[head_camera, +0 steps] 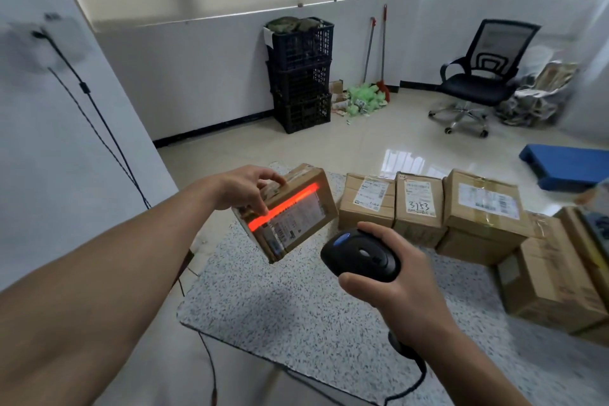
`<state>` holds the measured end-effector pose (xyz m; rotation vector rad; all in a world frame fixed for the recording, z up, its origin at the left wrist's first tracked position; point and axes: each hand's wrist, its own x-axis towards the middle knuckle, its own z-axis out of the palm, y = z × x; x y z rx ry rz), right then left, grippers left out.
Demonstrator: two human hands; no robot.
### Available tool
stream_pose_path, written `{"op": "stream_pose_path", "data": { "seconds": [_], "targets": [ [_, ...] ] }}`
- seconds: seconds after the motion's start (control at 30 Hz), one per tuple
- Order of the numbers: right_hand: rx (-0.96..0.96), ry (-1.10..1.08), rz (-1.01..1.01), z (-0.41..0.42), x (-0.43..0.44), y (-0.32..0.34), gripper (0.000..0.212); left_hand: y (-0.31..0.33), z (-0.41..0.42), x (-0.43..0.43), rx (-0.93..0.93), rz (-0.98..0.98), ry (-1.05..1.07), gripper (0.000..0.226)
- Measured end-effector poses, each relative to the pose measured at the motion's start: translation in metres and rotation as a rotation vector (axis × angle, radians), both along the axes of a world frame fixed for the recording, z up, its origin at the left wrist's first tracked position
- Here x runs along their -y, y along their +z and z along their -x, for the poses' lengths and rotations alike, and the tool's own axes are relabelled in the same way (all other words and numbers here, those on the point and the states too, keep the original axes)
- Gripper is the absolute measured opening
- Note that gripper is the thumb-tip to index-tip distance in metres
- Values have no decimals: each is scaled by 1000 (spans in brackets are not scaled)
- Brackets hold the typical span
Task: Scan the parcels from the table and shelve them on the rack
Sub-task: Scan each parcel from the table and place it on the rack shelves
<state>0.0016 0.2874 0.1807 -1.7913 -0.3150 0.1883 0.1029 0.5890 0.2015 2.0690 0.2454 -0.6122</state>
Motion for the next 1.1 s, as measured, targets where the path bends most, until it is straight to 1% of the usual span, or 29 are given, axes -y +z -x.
{"op": "stream_pose_path", "data": {
  "seconds": [0.13,0.3,0.57,0.87,0.97,1.0,1.1],
  "targets": [
    [22,-1,12,7,4,8,63,7,4,-3,31,-17,1,68],
    [42,-7,17,17,8,17,66,11,9,-8,51,-18,0,69],
    [62,-2,29,36,18,28,67,16,22,-15,65,8,18,69],
    [120,44,38,48,31,35,70,37,55,-9,91,-13,81,71],
    [122,59,11,50,39,37,69,41,71,-1,125,0,122,73],
    [115,60,-12,51,42,38,71,42,78,4,143,13,151,73],
    [53,56,-101,53,50,36,86,42,101,23,214,22,234,81]
  ]
}}
